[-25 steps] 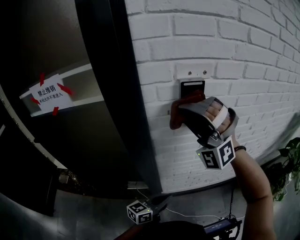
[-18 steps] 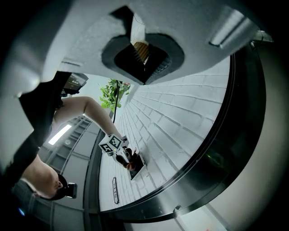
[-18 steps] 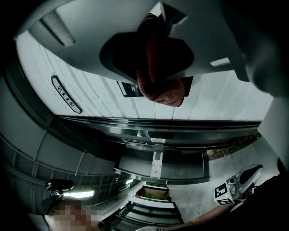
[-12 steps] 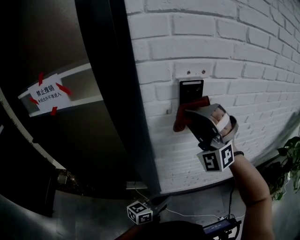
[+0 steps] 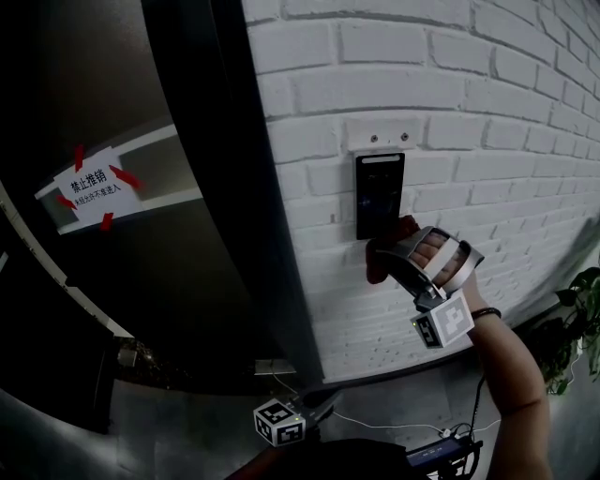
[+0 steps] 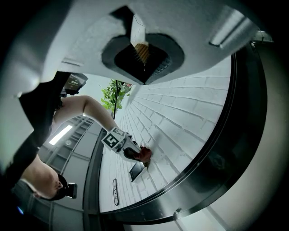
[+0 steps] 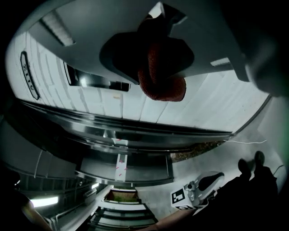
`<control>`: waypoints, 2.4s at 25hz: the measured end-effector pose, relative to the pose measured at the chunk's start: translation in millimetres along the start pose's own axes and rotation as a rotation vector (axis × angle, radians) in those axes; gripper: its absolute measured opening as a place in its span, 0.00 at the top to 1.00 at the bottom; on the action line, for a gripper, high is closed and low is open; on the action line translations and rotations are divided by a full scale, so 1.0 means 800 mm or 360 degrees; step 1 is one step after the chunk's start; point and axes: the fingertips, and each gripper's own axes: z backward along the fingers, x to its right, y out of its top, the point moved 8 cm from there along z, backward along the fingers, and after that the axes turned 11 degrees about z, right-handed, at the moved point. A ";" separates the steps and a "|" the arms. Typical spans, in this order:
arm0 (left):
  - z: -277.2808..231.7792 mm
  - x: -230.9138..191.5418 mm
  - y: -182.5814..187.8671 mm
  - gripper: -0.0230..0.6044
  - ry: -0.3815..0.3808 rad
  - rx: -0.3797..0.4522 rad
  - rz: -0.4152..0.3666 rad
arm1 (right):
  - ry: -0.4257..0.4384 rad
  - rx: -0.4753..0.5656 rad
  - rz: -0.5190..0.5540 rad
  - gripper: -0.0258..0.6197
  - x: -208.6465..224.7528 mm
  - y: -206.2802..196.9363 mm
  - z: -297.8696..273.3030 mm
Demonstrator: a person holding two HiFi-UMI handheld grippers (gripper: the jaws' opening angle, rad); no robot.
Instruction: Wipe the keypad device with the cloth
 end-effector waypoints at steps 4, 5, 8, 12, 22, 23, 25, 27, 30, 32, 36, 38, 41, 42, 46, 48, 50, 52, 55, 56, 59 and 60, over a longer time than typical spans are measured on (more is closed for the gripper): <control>-0.003 0.001 0.000 0.96 -0.0007 -0.0014 -0.0016 | -0.0049 -0.0123 -0.0091 0.83 -0.003 -0.020 0.012; -0.004 0.002 0.000 0.96 -0.0009 -0.0016 -0.0018 | -0.0063 -0.0147 -0.0079 0.83 -0.003 -0.020 0.014; -0.004 0.004 0.001 0.96 -0.0008 -0.0011 -0.0024 | -0.0105 -0.0169 -0.0090 0.83 -0.004 -0.019 0.018; 0.002 0.003 -0.002 0.96 0.0020 0.0002 0.0002 | -0.0120 -0.0043 -0.0427 0.83 -0.010 -0.017 0.033; -0.004 0.021 -0.026 0.96 0.0112 0.0007 0.0003 | 0.0446 0.0680 -0.1959 0.83 -0.183 0.051 0.109; -0.006 0.022 -0.030 0.96 0.0127 0.0009 0.0000 | 0.0453 0.0715 -0.2125 0.83 -0.204 0.058 0.117; -0.008 0.026 -0.037 0.96 0.0154 0.0017 -0.0005 | 0.0484 0.0740 -0.2387 0.82 -0.244 0.070 0.132; -0.012 0.032 -0.046 0.96 0.0171 0.0021 -0.0014 | 0.0527 0.0730 -0.2554 0.82 -0.281 0.081 0.147; -0.017 0.042 -0.057 0.96 0.0188 0.0031 -0.0020 | 0.0523 0.0747 -0.2805 0.82 -0.314 0.096 0.169; -0.016 0.048 -0.065 0.96 0.0205 0.0039 -0.0011 | 0.0523 0.0764 -0.2954 0.82 -0.331 0.112 0.183; -0.005 0.054 -0.081 0.96 0.0240 0.0030 0.0010 | 0.0630 0.0662 -0.3135 0.82 -0.376 0.159 0.214; 0.001 0.056 -0.089 0.96 0.0248 0.0015 0.0007 | 0.0660 0.0638 -0.3223 0.82 -0.391 0.184 0.231; 0.013 0.059 -0.099 0.96 0.0238 -0.0005 0.0001 | 0.0677 0.0573 -0.3337 0.82 -0.409 0.222 0.253; 0.018 0.062 -0.102 0.96 0.0230 -0.0010 -0.0002 | 0.0687 0.0553 -0.3354 0.82 -0.412 0.236 0.260; 0.051 0.077 -0.122 0.96 0.0201 -0.0015 -0.0003 | 0.0708 0.0526 -0.3390 0.82 -0.401 0.293 0.286; 0.069 0.087 -0.137 0.96 0.0180 -0.0019 0.0011 | 0.0690 0.0512 -0.3379 0.82 -0.385 0.311 0.299; 0.087 0.094 -0.155 0.96 0.0166 -0.0033 0.0028 | 0.0637 0.0486 -0.3379 0.82 -0.373 0.326 0.313; 0.106 0.103 -0.175 0.96 0.0164 -0.0043 0.0040 | 0.0583 0.0463 -0.3400 0.82 -0.365 0.344 0.326; 0.128 0.120 -0.204 0.96 0.0152 -0.0054 0.0051 | 0.0539 0.0462 -0.3415 0.82 -0.354 0.376 0.351; 0.133 0.126 -0.213 0.96 0.0141 -0.0063 0.0050 | 0.0526 0.0471 -0.3414 0.82 -0.351 0.387 0.360; 0.145 0.145 -0.237 0.96 0.0105 -0.0096 0.0039 | 0.0496 0.0482 -0.3413 0.82 -0.338 0.417 0.386; 0.148 0.152 -0.243 0.96 0.0095 -0.0102 0.0032 | 0.0478 0.0474 -0.3411 0.83 -0.336 0.424 0.394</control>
